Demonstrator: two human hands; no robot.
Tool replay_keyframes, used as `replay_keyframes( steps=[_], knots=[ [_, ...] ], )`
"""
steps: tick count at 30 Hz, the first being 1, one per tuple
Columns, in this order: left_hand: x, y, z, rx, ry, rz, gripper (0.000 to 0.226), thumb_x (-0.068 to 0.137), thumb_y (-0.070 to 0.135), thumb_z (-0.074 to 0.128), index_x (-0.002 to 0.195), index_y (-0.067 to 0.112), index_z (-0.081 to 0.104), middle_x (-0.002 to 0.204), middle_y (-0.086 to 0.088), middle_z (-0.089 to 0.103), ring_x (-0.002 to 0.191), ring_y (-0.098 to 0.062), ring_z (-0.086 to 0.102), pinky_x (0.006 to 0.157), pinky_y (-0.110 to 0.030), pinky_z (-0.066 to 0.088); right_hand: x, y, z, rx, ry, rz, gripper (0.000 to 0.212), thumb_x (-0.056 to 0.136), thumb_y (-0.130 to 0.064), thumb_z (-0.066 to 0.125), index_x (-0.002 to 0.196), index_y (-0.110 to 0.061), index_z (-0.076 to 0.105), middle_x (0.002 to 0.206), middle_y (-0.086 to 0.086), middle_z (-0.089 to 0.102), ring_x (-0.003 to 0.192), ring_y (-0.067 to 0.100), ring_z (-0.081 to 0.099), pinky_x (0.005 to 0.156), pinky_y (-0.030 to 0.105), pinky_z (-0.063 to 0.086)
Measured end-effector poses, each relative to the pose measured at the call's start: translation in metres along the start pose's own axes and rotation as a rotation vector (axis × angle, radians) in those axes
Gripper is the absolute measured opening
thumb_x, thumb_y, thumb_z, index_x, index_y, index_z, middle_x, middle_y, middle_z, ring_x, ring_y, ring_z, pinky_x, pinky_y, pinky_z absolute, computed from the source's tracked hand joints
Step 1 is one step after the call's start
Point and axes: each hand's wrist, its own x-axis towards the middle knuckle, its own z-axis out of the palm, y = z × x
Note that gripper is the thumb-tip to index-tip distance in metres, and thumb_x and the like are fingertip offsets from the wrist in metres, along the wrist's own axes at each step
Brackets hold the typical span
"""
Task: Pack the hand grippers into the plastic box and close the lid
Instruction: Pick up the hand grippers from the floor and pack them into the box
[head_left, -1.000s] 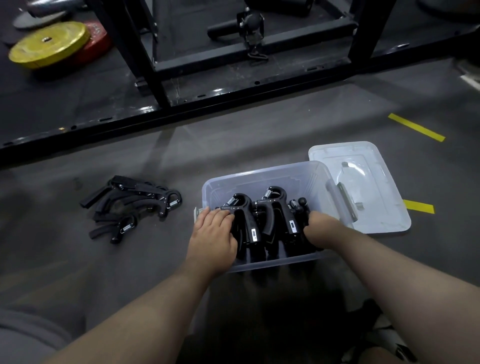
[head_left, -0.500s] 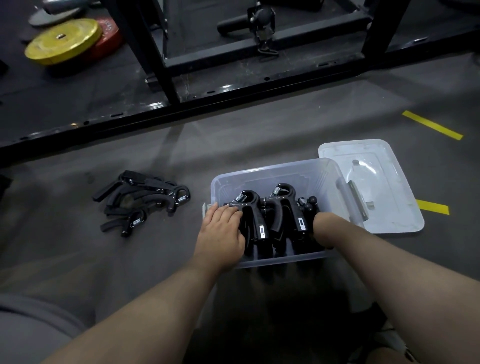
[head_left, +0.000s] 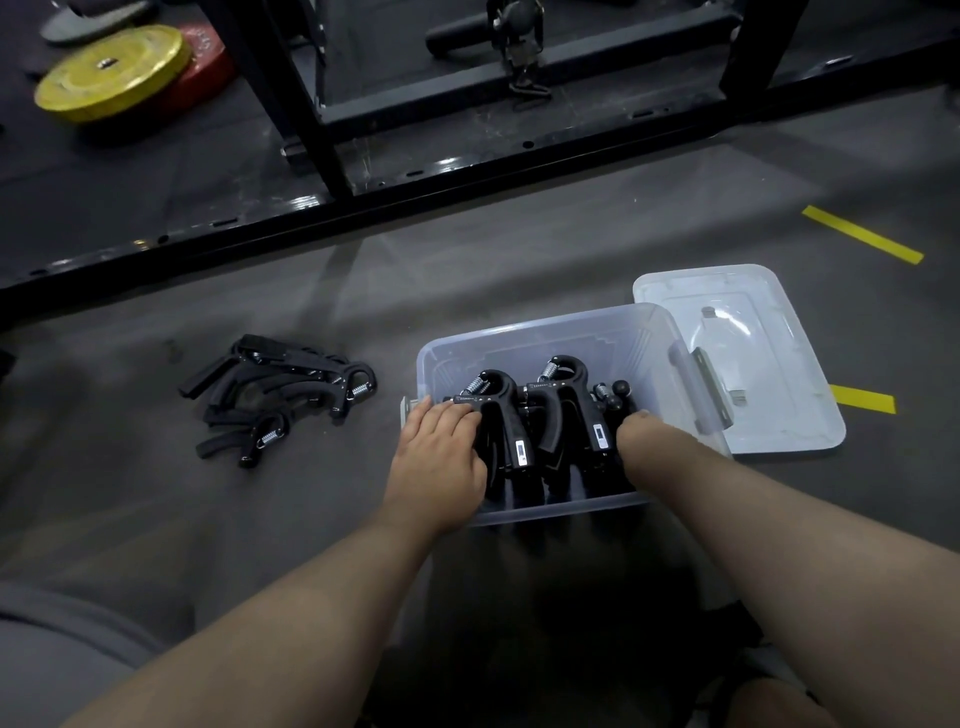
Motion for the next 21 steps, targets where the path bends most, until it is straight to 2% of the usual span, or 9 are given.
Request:
replay_keyframes(
  steps=[2, 5, 12, 16, 21],
  knots=[
    [0.000, 0.000, 0.000, 0.001, -0.009, 0.001, 0.051, 0.075, 0.025, 0.046, 0.122, 0.014, 0.063, 0.127, 0.002, 0.061, 0.124, -0.018, 0.051, 0.120, -0.039, 0.016, -0.004, 0.001, -0.006, -0.014, 0.046, -0.027, 0.040, 0.087, -0.008, 0.053, 0.128, -0.004, 0.053, 0.130, 0.015, 0.051, 0.119, 0.033, 0.056, 0.097, 0.042, 0.049],
    [0.000, -0.001, 0.000, -0.006, -0.003, 0.005, 0.051, 0.075, 0.025, 0.048, 0.122, 0.014, 0.063, 0.127, 0.002, 0.061, 0.124, -0.018, 0.051, 0.121, -0.038, 0.015, -0.004, 0.007, -0.007, -0.056, 0.129, -0.050, 0.031, 0.088, -0.004, 0.051, 0.119, -0.008, 0.057, 0.122, 0.013, 0.054, 0.113, 0.033, 0.059, 0.092, 0.041, 0.049],
    [0.000, -0.001, 0.000, -0.017, 0.019, 0.002, 0.050, 0.075, 0.024, 0.050, 0.121, 0.015, 0.064, 0.126, 0.002, 0.062, 0.122, -0.017, 0.052, 0.120, -0.038, 0.016, 0.000, 0.004, -0.012, -0.130, 0.079, -0.001, 0.043, 0.092, 0.002, 0.047, 0.136, -0.002, 0.047, 0.131, 0.015, 0.043, 0.120, 0.035, 0.055, 0.100, 0.045, 0.046],
    [0.000, -0.001, 0.000, -0.023, 0.013, 0.005, 0.049, 0.075, 0.024, 0.049, 0.121, 0.014, 0.064, 0.125, 0.002, 0.062, 0.121, -0.018, 0.053, 0.119, -0.040, 0.019, 0.001, 0.006, -0.011, -0.127, 0.060, 0.008, 0.040, 0.095, 0.001, 0.043, 0.134, 0.001, 0.046, 0.131, 0.017, 0.047, 0.122, 0.037, 0.054, 0.102, 0.045, 0.045],
    [-0.001, 0.000, -0.001, -0.019, 0.014, 0.007, 0.048, 0.076, 0.024, 0.048, 0.120, 0.014, 0.064, 0.124, 0.002, 0.062, 0.121, -0.018, 0.053, 0.119, -0.040, 0.019, 0.007, 0.013, 0.000, -0.177, 0.059, -0.140, 0.037, 0.090, -0.002, 0.041, 0.125, -0.003, 0.055, 0.122, 0.017, 0.048, 0.112, 0.029, 0.054, 0.096, 0.044, 0.051]
  ],
)
